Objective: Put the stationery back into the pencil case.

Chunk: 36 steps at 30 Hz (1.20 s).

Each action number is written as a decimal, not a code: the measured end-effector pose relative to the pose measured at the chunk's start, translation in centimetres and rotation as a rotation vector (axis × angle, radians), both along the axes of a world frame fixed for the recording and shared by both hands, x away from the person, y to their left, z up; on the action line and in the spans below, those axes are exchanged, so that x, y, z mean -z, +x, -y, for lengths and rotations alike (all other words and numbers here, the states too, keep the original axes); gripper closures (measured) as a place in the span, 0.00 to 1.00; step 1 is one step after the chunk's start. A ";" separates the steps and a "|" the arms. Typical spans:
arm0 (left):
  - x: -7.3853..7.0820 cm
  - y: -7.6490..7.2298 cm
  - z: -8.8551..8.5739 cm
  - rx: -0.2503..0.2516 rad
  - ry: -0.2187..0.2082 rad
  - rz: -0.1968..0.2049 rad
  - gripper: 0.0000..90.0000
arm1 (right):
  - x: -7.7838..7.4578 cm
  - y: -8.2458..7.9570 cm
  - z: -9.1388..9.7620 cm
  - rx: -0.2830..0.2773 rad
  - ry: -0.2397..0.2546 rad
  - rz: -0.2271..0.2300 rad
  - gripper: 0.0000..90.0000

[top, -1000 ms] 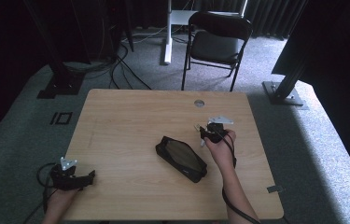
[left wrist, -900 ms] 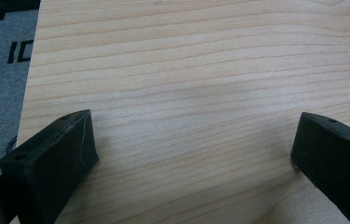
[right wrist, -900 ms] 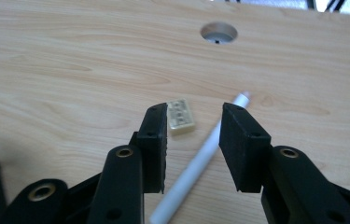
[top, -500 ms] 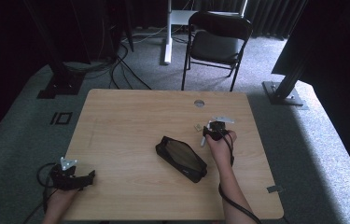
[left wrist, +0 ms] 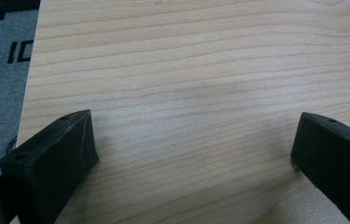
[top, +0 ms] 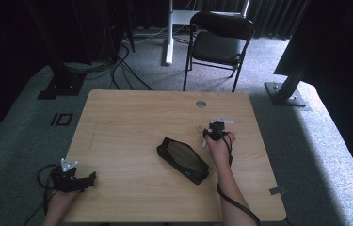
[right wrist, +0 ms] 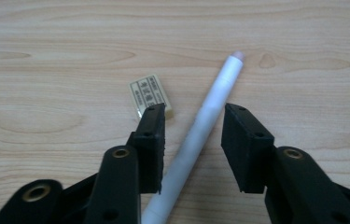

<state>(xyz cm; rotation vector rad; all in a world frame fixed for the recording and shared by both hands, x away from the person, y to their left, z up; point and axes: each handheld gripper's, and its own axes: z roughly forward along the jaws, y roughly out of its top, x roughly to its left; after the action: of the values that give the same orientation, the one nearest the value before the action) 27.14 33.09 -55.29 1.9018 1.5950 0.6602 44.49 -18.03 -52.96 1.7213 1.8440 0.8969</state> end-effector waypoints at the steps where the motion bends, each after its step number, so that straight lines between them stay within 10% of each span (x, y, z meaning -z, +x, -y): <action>1: 0.0 0.0 0.0 0.000 0.000 0.000 0.00 | 0.0 0.1 0.0 0.004 -0.002 -0.006 0.67; 36: 0.0 0.0 0.0 0.000 0.000 0.000 0.00 | 1.2 0.0 2.0 0.039 -0.013 -0.041 0.87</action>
<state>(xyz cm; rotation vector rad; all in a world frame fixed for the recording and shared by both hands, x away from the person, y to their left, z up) 27.14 33.09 -55.28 1.9024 1.5953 0.6601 44.49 -20.01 -54.16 1.7739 1.8322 0.8380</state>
